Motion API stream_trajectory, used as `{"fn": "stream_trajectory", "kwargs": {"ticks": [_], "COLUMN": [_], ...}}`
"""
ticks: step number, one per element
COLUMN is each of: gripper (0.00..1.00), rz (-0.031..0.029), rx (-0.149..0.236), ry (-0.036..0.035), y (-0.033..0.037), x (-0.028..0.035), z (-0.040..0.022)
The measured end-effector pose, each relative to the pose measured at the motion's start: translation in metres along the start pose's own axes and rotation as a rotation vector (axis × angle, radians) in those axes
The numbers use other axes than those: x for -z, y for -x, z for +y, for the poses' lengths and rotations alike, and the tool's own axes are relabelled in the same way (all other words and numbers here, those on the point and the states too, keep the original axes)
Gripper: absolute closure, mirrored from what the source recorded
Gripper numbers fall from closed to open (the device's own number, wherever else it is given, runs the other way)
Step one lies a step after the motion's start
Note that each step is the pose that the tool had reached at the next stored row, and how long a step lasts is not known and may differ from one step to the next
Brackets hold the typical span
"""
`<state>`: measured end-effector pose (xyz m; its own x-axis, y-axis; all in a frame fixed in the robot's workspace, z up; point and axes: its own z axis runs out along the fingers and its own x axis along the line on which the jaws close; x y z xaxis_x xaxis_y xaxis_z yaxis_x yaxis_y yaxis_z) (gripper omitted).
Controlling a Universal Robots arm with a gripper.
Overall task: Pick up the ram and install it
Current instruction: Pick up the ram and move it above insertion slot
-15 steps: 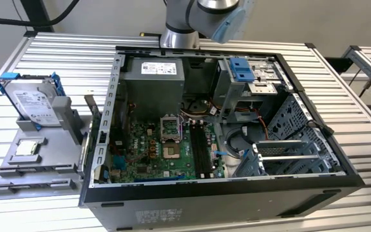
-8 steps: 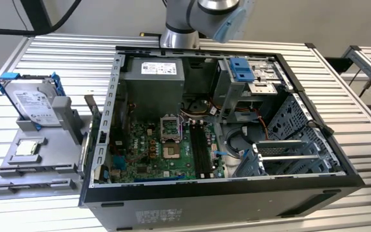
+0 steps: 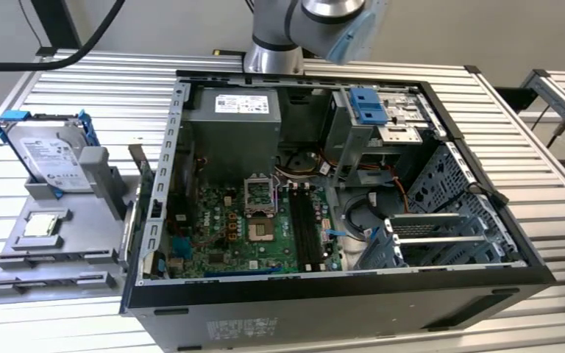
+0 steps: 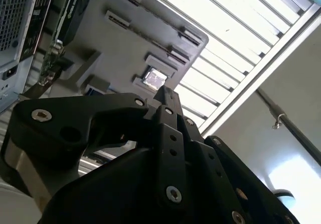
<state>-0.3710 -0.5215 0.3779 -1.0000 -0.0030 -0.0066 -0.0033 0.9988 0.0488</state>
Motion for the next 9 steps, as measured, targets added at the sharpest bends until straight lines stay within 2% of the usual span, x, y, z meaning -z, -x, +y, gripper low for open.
{"fn": "stream_trajectory", "kwargs": {"ticks": [4,9], "gripper": [1.0,1.0], "rz": [0.0003,0.0004], "rx": [0.0,0.0], "ry": [-0.0001,0.0004], "y": [0.0,0.0], "x": [-0.0003,-0.0002], "z": [-0.0079,-0.008]}}
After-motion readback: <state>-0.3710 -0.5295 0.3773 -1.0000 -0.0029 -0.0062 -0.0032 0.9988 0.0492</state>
